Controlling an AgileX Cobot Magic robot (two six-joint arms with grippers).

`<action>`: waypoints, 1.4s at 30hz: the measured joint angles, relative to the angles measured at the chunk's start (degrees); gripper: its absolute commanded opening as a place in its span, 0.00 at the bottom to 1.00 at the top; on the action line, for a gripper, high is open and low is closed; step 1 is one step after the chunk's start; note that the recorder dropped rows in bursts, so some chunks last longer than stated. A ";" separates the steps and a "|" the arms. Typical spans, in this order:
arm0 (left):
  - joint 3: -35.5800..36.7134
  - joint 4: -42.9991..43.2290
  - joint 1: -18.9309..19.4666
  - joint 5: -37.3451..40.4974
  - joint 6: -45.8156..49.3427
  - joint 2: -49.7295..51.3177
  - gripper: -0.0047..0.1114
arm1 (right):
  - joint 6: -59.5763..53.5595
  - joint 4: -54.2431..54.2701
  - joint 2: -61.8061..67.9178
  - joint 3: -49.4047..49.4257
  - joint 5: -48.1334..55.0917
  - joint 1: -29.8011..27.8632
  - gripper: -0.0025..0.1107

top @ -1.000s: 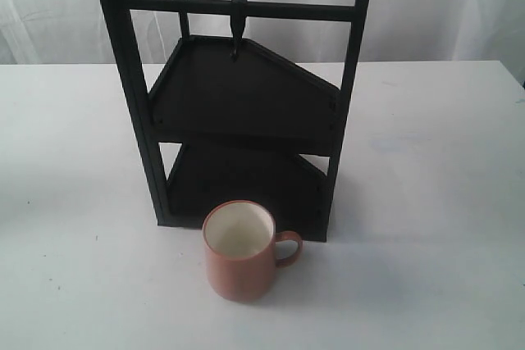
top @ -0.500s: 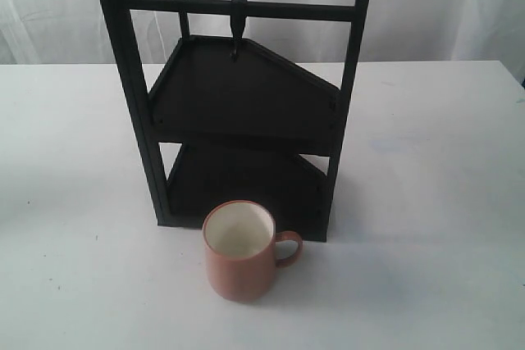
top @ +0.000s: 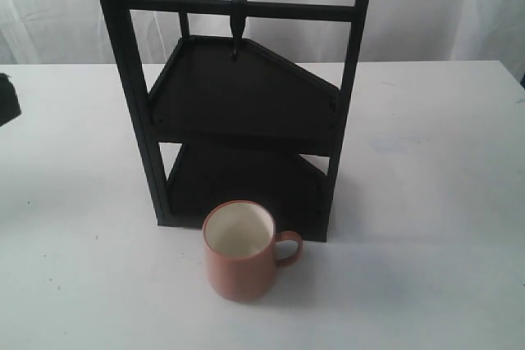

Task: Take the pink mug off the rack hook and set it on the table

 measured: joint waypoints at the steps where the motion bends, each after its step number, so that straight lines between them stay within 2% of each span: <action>1: 1.71 -1.67 0.83 -1.98 1.46 -0.29 0.04 | 0.00 0.00 0.00 0.00 0.00 0.00 0.02; 6: 9.12 -1.70 5.62 -4.27 -0.52 -3.99 0.04 | 0.00 0.00 0.00 0.00 0.00 0.00 0.02; 17: 23.21 -1.57 19.37 -1.31 -5.18 -19.07 0.04 | -0.10 0.00 0.00 0.00 0.00 0.00 0.02; 28: 30.65 -1.57 33.00 4.53 -7.79 -25.04 0.04 | -0.10 0.00 0.00 0.00 0.00 0.00 0.02; 34: 31.48 -1.57 37.16 6.89 -7.79 -26.16 0.04 | -0.10 0.00 0.00 0.00 0.00 0.00 0.02; 42: 31.48 -1.46 37.51 7.35 -8.61 -26.16 0.04 | -0.10 0.00 0.00 0.00 0.00 0.00 0.02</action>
